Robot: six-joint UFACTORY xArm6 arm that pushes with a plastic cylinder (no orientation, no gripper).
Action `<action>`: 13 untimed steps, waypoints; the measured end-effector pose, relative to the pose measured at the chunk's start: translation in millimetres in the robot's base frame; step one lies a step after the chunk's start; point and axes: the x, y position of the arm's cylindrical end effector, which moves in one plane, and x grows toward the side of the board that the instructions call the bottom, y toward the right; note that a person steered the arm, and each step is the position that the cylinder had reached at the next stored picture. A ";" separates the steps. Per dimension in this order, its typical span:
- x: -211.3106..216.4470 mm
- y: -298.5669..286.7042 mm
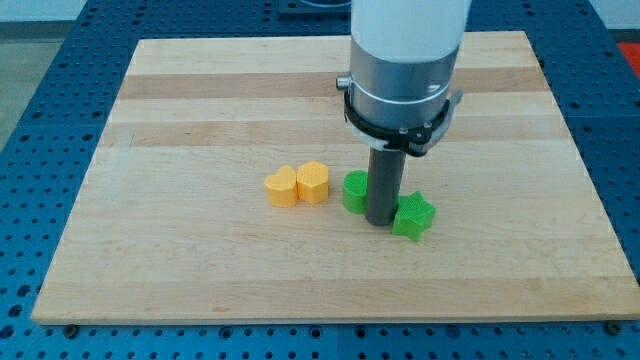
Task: Slide the green blocks diagonal to each other
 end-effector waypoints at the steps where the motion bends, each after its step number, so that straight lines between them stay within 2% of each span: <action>1: -8.0 7.4; 5: 28.6 97.5; 8: 25.8 98.0; 10: 16.8 58.3; 12: 51.2 42.1; 13: 51.5 66.9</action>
